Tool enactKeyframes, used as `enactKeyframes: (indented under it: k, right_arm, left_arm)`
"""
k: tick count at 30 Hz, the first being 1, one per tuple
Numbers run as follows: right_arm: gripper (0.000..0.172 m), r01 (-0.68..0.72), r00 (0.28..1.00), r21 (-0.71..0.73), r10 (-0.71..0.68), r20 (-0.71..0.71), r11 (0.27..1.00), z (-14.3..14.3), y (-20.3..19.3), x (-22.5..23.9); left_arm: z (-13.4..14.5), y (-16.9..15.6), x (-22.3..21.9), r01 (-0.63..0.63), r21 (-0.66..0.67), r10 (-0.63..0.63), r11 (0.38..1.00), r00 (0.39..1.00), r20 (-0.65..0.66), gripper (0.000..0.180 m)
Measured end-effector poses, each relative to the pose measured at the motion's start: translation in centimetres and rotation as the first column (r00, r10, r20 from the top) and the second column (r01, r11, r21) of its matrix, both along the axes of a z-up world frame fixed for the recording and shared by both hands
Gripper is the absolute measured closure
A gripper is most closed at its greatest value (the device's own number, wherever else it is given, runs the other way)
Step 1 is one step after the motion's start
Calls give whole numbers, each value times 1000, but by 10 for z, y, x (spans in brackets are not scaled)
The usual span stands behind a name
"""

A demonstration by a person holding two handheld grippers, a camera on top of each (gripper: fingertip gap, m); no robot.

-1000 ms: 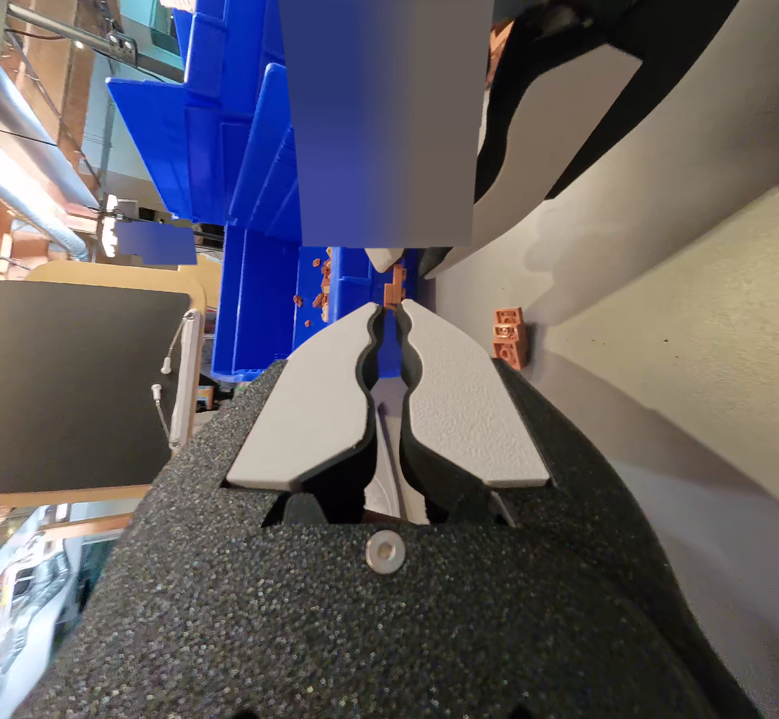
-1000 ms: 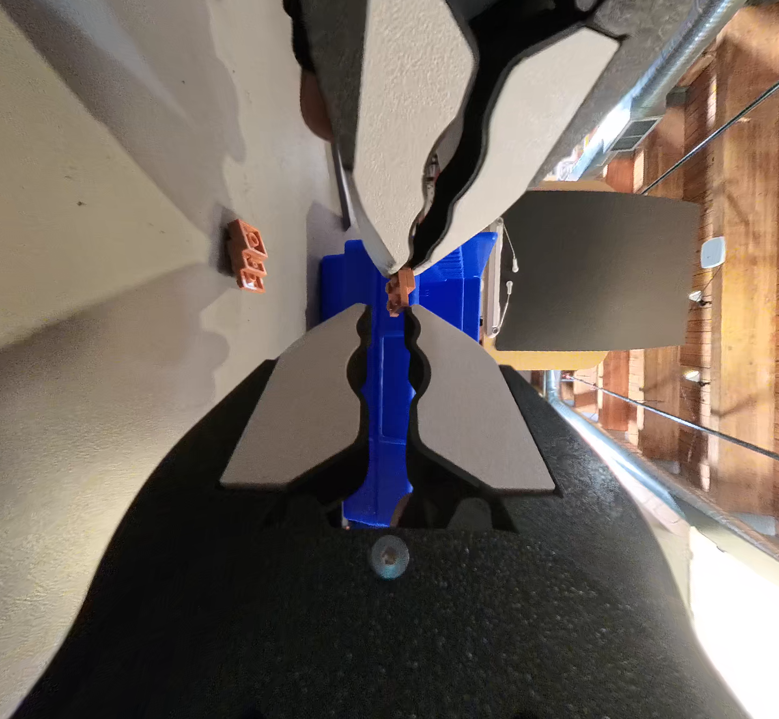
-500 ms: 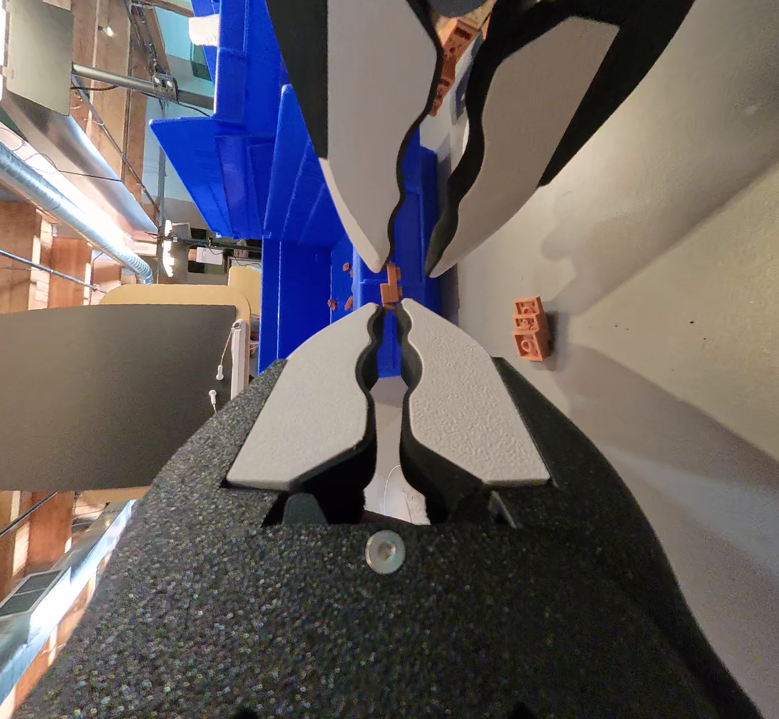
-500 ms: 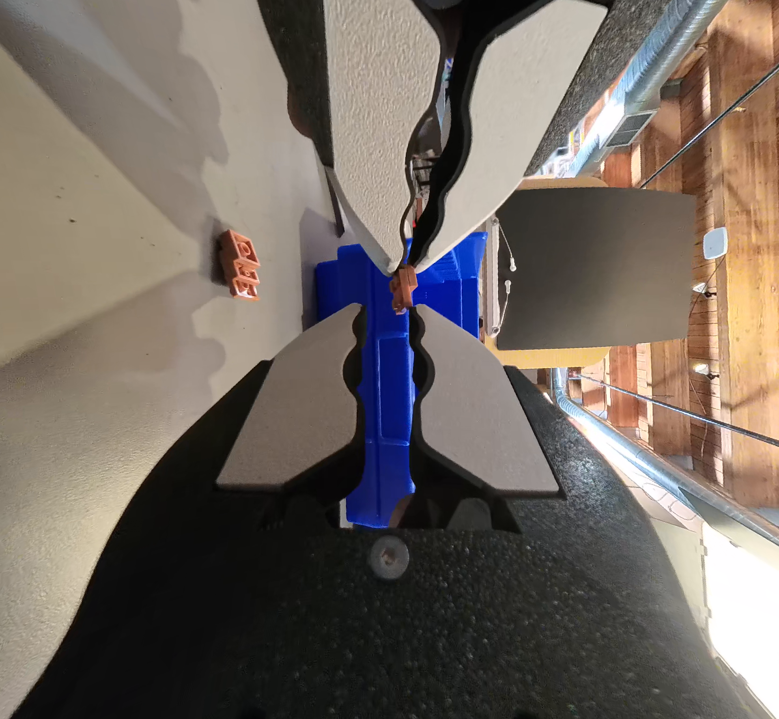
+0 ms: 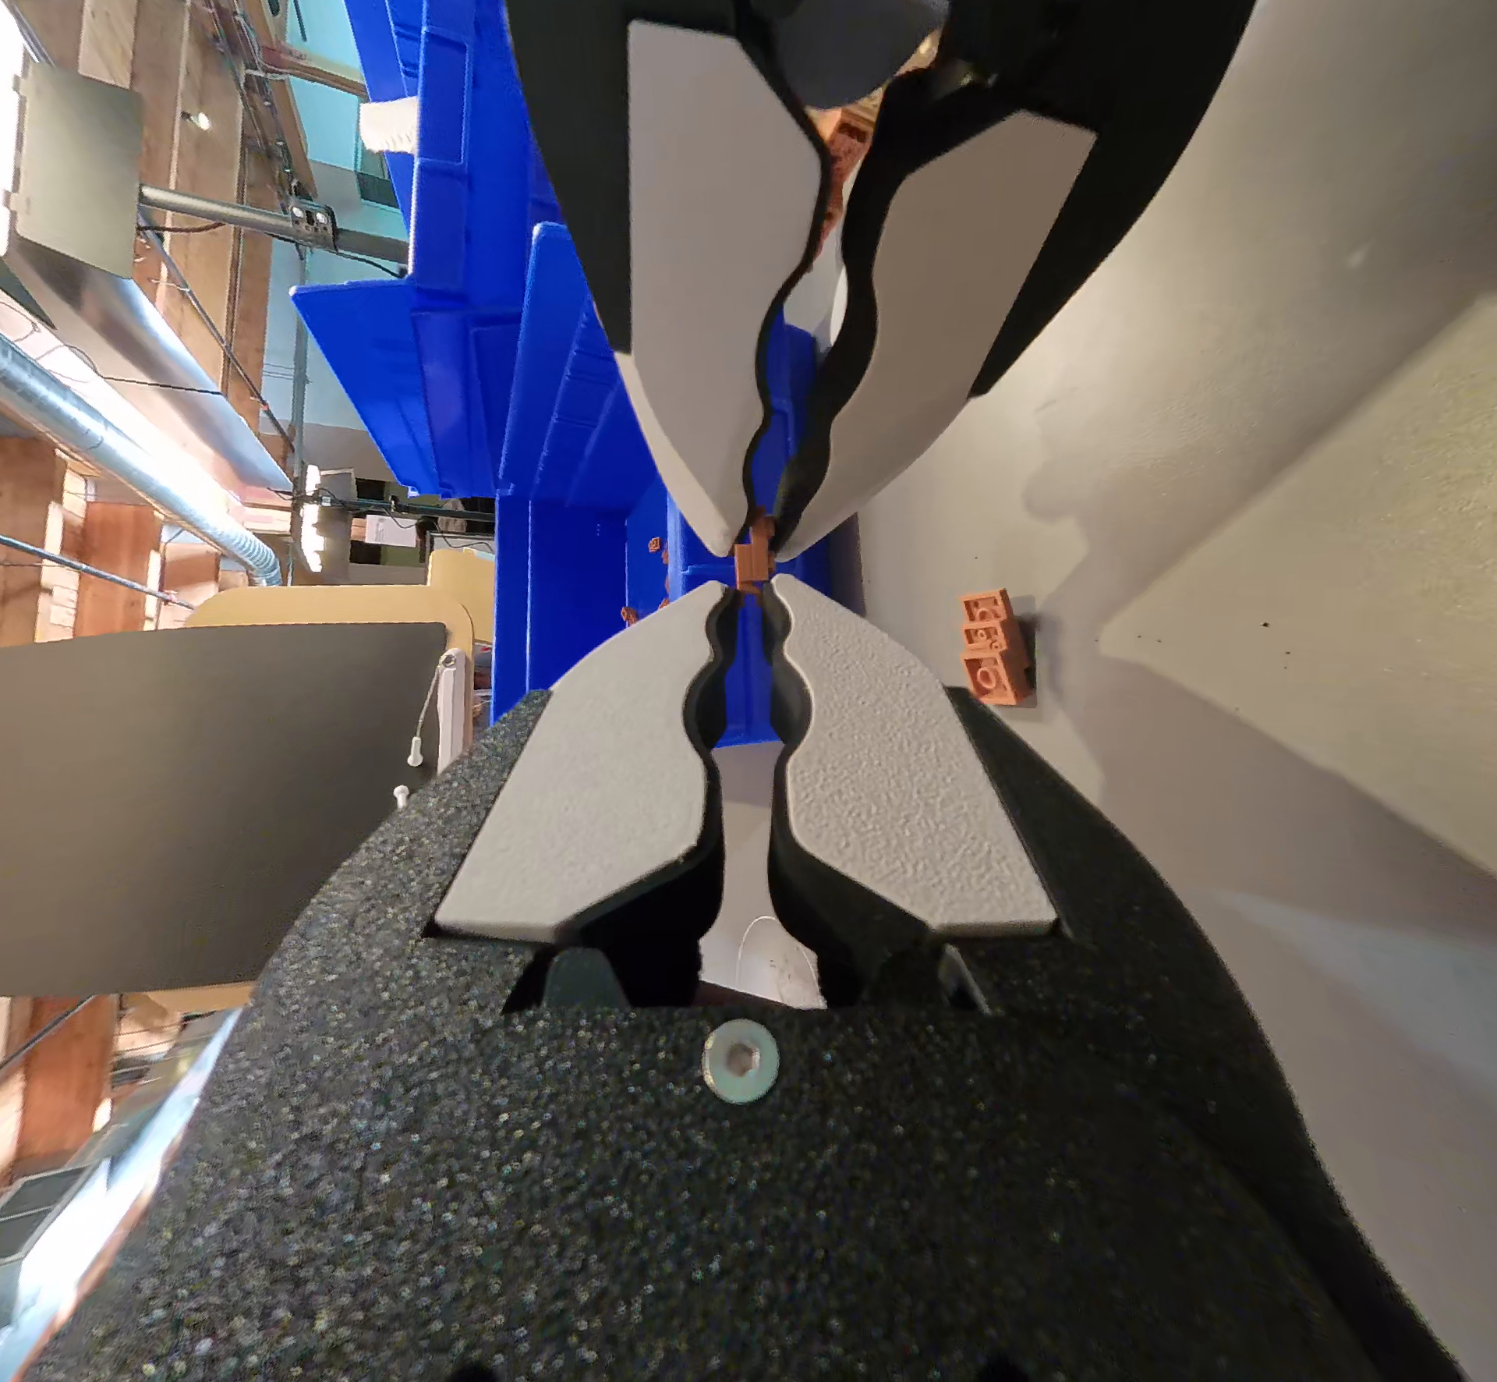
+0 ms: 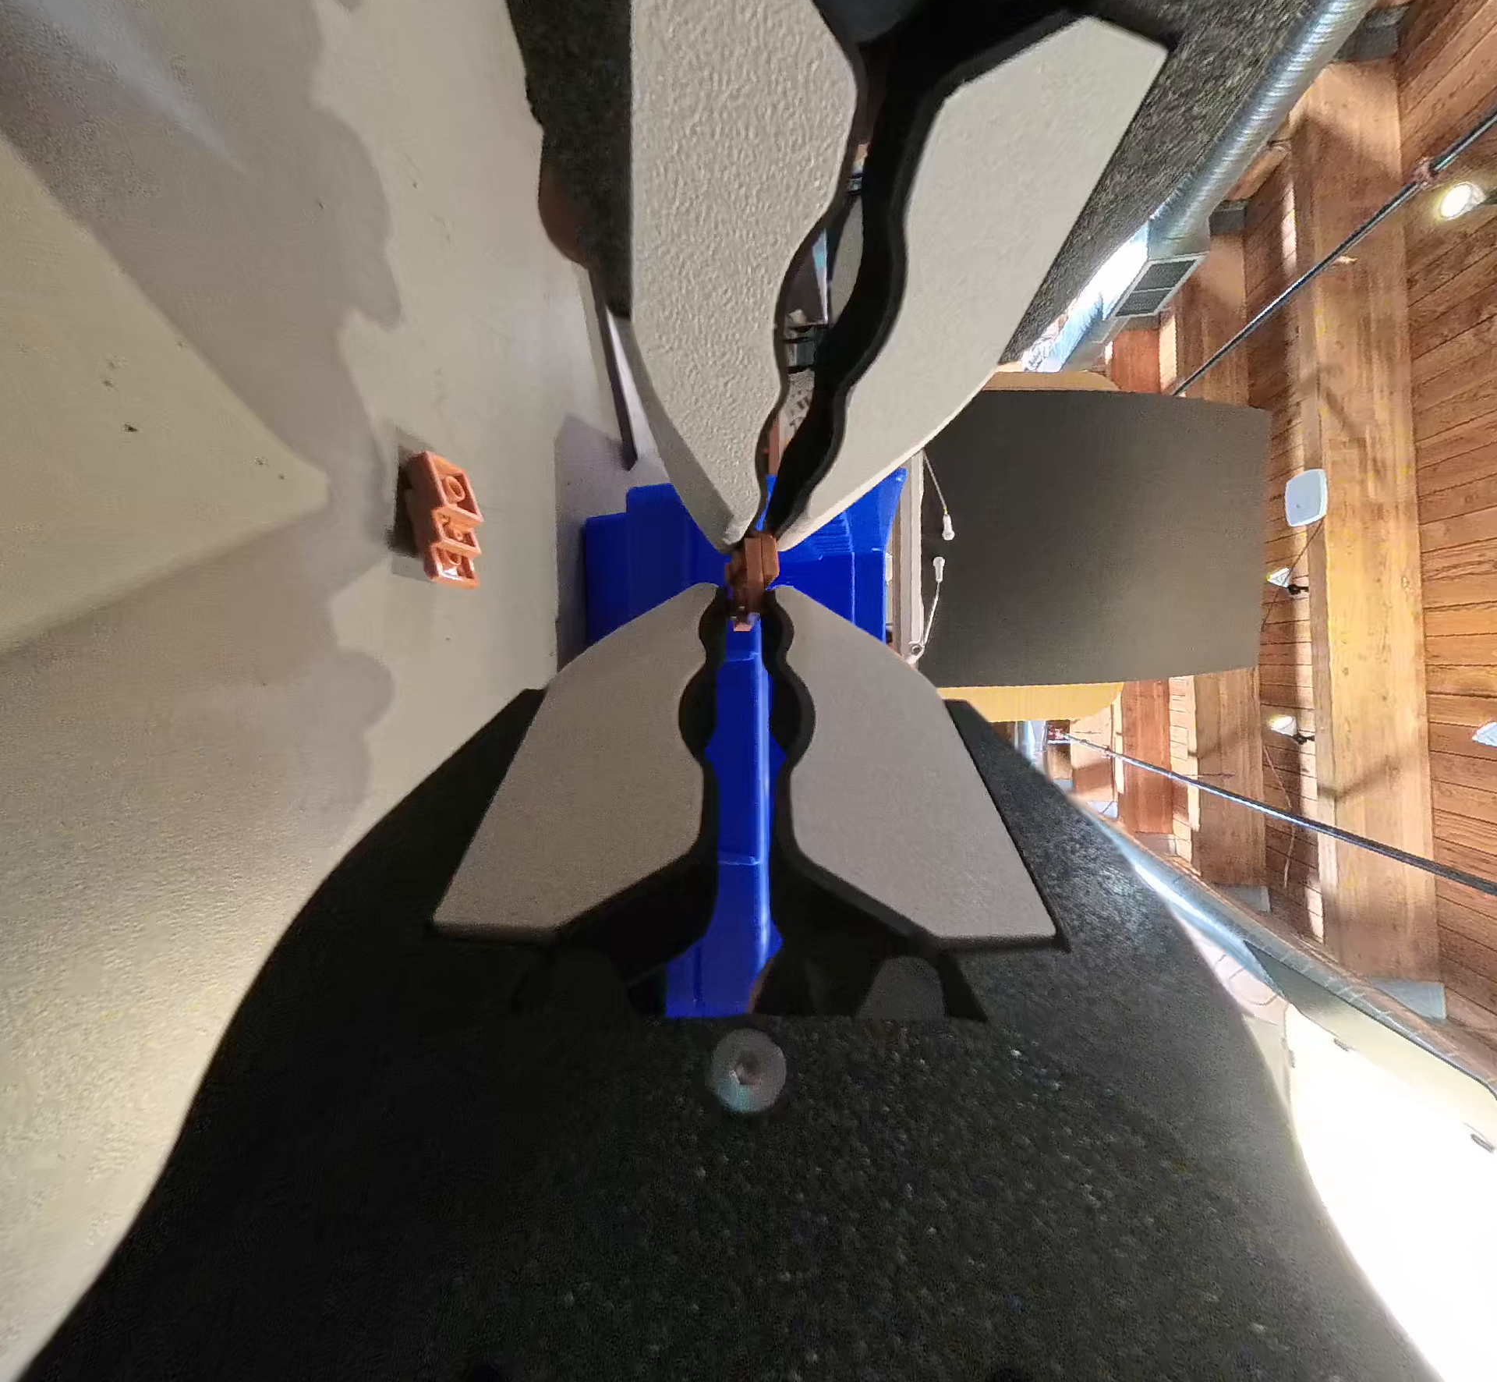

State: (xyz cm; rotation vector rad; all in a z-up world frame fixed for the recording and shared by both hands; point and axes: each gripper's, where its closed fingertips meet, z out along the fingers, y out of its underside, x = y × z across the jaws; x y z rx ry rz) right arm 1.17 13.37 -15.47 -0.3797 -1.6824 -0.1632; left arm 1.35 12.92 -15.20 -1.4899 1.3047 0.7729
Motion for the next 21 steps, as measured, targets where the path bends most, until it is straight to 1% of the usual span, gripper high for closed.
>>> enactKeyframes:
  k: [4,7,11,13,15,18,21]
  right_arm:
    - [165,-26,1000,44,27,-13,999,5,-2,2]
    - [165,-52,998,80,54,-17,995,7,-4,4]
    - [165,-74,997,160,76,-6,984,7,-4,6]
    - [166,-92,996,213,94,0,973,7,-5,8]
    - [166,-107,994,203,109,3,973,6,-6,11]
    - [166,-109,993,146,114,-28,983,12,-6,11]
    - [166,-80,994,59,84,-68,995,20,2,12]
  left_arm:
    - [4,-2,3,18,-41,-13,999,994,112,175]
    - [4,-5,5,44,-90,-24,995,976,216,174]
    - [1,-6,7,77,-178,-11,981,937,349,175]
    - [0,-7,9,105,-223,3,969,900,435,175]
    - [0,-7,10,124,-230,-2,965,883,469,175]
    - [-2,-4,7,118,-237,13,964,873,487,175]
    - [10,1,0,101,-196,24,976,834,551,175]
